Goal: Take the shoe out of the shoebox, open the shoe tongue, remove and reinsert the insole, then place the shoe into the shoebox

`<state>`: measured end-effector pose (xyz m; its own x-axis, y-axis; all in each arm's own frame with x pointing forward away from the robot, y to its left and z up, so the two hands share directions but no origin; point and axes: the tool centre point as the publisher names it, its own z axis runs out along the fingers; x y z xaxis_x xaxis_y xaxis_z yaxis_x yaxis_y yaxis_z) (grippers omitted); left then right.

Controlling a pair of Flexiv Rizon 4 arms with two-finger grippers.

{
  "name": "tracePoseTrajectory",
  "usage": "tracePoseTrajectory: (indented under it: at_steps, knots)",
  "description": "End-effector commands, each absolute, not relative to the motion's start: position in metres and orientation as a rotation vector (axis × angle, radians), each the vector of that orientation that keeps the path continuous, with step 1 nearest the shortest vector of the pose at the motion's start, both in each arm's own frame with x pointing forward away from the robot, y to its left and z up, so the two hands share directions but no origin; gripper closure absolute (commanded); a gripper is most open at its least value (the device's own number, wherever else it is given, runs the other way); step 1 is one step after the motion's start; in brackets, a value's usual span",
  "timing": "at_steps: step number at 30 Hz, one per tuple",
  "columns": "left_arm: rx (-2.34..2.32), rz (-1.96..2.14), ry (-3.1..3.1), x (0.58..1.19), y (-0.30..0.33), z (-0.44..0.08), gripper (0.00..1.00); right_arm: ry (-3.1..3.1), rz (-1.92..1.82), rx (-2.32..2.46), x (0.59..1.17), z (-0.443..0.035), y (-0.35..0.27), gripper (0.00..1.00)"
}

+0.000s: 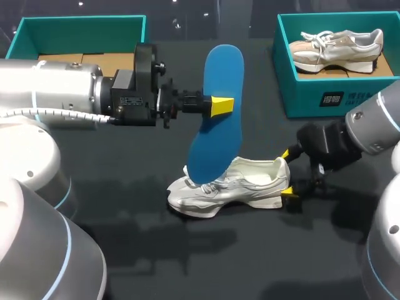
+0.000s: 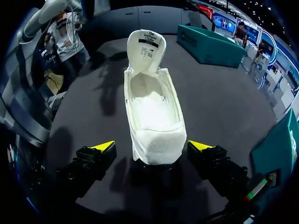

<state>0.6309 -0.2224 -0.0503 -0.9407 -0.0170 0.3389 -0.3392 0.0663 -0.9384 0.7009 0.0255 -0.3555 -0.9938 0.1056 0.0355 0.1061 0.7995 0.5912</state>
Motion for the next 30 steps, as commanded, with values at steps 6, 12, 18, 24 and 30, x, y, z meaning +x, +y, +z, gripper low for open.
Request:
tracePoseTrajectory:
  at_steps: [6,12,18,24,30]
  knots:
    - [0.363,1.968,-2.104,0.629,-0.221,-0.051,1.0,-3.081,-0.467,-0.184,0.699,-0.346,0.025,0.0]
    - [0.363,1.968,-2.104,0.629,-0.221,-0.051,1.0,-3.117,-0.351,-0.209,0.694,-0.342,0.025,0.0]
    - [0.363,1.968,-2.104,0.629,-0.221,-0.051,1.0,-3.148,-0.178,-0.237,0.694,-0.336,0.026,0.0]
    - [0.363,1.968,-2.104,0.629,-0.221,-0.051,1.0,-3.186,-0.151,-0.222,0.704,-0.331,0.033,0.0]
    - [0.363,1.968,-2.104,0.629,-0.221,-0.051,1.0,-3.204,-0.15,-0.182,0.713,-0.328,0.041,0.0]
